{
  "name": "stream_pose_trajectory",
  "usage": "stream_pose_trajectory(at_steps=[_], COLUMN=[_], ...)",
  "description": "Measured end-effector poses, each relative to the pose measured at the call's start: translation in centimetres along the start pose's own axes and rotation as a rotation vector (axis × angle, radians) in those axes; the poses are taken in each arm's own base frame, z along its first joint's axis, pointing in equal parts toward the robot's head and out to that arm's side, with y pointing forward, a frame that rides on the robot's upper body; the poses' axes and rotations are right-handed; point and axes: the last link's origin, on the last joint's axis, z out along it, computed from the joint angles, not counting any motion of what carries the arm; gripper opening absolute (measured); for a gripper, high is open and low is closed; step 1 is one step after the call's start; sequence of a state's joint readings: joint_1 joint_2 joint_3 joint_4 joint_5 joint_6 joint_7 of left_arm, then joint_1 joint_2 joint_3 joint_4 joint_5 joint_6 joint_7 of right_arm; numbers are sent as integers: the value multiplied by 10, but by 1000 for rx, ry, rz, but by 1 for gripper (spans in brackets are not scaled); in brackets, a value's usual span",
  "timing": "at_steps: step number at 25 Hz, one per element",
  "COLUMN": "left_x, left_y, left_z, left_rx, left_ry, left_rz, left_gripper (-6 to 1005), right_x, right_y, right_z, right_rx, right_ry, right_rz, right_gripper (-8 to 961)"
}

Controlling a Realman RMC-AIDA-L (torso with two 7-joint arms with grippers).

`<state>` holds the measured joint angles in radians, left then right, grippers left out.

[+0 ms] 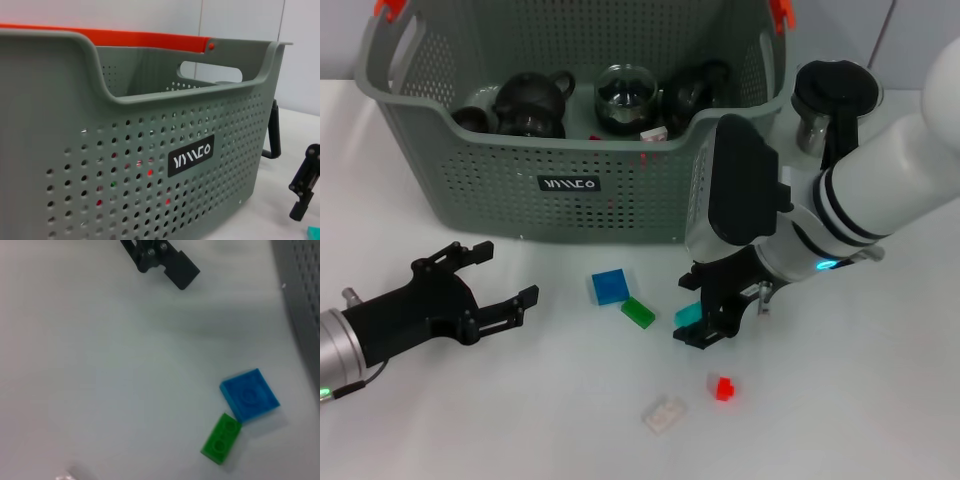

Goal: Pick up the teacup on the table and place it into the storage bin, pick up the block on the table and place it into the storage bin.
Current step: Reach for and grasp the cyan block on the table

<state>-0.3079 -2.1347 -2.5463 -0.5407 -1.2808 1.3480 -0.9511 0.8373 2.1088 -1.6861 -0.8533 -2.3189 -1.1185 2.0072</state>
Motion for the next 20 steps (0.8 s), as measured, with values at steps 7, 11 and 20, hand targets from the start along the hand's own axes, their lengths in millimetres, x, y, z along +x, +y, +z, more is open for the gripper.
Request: stream_pose_trajectory(at_steps=[7, 11, 20], left_x=[-2, -3, -3], left_y=[-1, 0, 0], left_z=[1, 2, 2], left_rx=[10, 6, 6], left_ry=[-12, -17, -19], left_rz=[-1, -1, -2], left_gripper=[891, 891, 891], right_x=[2, 5, 9], right_y=[-4, -6, -4], right_z=[3, 3, 6], right_rx=[-31, -29, -47], right_ry=[-26, -30, -10], right_rz=[89, 111, 128], right_gripper=[698, 698, 699])
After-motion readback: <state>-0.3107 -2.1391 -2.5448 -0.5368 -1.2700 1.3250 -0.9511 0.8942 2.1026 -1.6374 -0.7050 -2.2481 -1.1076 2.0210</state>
